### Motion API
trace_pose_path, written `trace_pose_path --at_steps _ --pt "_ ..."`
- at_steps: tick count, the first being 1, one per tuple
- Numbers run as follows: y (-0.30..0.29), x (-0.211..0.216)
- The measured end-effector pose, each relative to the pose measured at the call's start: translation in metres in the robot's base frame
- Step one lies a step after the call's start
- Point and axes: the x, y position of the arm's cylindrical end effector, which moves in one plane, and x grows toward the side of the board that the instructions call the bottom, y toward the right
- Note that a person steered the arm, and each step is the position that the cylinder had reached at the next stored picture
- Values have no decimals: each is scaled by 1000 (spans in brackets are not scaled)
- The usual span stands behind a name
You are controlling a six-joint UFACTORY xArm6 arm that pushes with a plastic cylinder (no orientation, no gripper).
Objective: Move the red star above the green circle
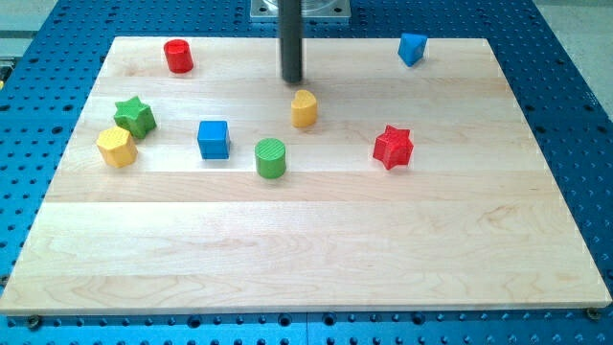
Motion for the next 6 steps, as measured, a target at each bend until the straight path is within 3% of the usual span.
trace_pose_path --at_steps 1,3,4,5,6 --pt "65 49" --pt "203 83" --pt "195 149" --pt "102 164" --pt "7 142"
